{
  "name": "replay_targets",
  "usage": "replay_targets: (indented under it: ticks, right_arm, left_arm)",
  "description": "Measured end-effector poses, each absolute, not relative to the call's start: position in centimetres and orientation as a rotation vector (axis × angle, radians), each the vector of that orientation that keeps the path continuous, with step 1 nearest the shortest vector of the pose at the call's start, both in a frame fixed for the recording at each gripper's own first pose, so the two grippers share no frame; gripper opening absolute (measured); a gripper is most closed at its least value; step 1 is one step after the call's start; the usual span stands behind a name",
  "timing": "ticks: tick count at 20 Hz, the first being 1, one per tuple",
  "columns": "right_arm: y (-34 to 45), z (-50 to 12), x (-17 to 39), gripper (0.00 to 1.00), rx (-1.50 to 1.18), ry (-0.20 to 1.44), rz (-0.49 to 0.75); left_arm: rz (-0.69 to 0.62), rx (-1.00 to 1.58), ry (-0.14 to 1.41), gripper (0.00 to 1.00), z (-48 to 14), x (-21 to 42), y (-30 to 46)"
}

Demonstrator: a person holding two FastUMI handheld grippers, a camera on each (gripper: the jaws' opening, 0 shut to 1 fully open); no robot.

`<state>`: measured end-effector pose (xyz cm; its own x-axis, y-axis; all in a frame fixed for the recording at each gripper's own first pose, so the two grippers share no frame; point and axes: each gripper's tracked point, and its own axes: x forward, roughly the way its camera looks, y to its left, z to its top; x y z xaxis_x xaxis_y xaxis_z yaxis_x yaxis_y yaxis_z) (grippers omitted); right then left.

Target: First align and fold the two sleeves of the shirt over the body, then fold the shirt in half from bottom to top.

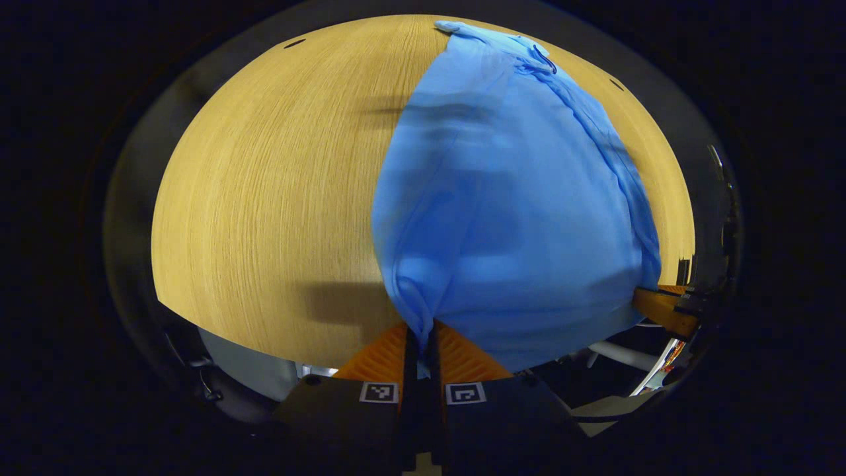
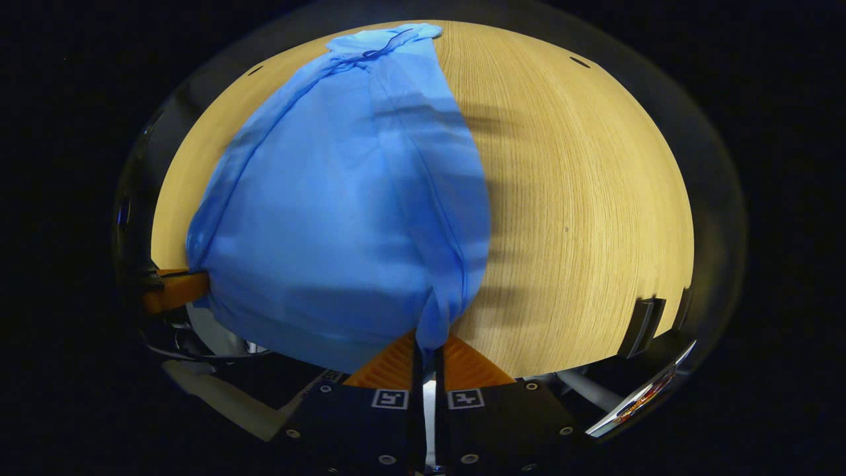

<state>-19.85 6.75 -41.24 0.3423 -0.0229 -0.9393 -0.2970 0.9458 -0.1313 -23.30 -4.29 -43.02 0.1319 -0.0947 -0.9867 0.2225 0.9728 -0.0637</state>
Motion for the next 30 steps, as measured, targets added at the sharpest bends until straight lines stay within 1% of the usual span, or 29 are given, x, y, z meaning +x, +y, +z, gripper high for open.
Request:
replay_targets:
  ticks: [1, 5, 10, 12, 15, 22, 30]
  right_arm:
    - [6.7, -41.4, -19.9, 0.04, -0.298, 1.212, 0.187]
    - [6.9, -41.1, -19.7, 0.01, -0.233, 1.229, 0.192]
    - [7.5, -39.1, -17.8, 0.01, -0.236, 1.180, 0.219]
    - [7.7, -37.6, -16.0, 0.01, -0.231, 1.140, 0.229]
    - [8.0, -35.2, -13.0, 0.01, -0.216, 1.083, 0.234]
    - [9.4, -30.0, -5.6, 0.01, -0.149, 0.997, 0.253]
    - [11.5, -24.7, 3.4, 0.01, -0.157, 0.898, 0.278]
  left_arm:
    - [-0.247, 0.107, 1.420, 0.05, -43.2, -23.5, -4.4]
    - [-0.266, 0.141, 1.408, 0.05, -43.3, -23.5, -4.3]
    - [-0.262, 0.113, 1.390, 0.05, -42.3, -21.7, -5.1]
    - [-0.264, 0.085, 1.352, 0.04, -41.0, -19.6, -5.7]
    - [-0.259, 0.087, 1.280, 0.05, -39.2, -15.9, -6.2]
    - [-0.256, 0.069, 1.199, 0.05, -36.3, -8.4, -8.3]
    - [-0.270, 0.053, 1.093, 0.05, -31.5, 3.1, -10.3]
